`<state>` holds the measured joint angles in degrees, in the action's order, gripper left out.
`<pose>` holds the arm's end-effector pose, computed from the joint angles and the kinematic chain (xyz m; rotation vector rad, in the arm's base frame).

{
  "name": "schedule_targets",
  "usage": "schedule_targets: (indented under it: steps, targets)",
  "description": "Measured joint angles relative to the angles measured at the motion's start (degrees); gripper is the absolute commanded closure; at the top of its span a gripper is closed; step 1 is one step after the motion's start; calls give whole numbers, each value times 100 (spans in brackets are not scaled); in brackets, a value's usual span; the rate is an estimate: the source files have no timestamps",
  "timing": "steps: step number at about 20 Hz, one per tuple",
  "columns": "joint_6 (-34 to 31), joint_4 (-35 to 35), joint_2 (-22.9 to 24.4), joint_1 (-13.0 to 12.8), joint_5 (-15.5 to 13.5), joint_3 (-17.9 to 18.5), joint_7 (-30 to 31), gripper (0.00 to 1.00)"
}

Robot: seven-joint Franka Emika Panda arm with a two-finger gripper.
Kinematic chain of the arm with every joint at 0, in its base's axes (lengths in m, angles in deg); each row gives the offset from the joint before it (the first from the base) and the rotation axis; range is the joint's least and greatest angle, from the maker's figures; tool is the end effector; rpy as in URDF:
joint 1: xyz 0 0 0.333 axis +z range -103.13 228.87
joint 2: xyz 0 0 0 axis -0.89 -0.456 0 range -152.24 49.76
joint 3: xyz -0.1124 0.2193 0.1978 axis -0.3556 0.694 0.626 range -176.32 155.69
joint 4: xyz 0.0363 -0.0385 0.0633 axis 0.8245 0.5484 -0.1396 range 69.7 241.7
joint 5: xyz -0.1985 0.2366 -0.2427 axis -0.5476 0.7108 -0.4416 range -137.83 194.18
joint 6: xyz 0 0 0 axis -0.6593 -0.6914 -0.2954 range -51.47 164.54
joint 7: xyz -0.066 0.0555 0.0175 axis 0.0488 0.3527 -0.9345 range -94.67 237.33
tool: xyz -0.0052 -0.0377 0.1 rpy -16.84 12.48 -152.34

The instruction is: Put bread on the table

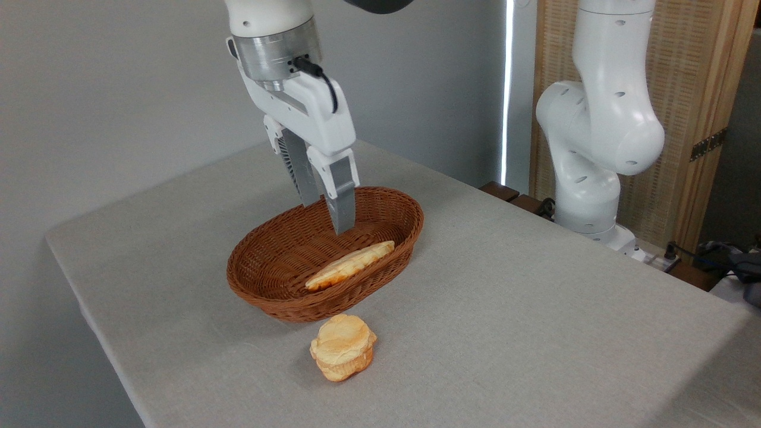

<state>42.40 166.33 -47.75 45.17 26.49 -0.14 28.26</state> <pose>0.5297 -0.0706 0.5739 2.7850 -1.3133 -0.0923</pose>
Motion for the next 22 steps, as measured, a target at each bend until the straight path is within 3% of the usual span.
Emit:
schedule_targets:
  steps: [6,11,17,22]
  targets:
    - [0,26,-297,-21,0,-590,167,1]
    - [304,272,-362,-30,7,-784,543,1]
    - [901,952,-377,-54,608,-914,699,1]
    - [906,1000,-373,-47,701,-910,707,1]
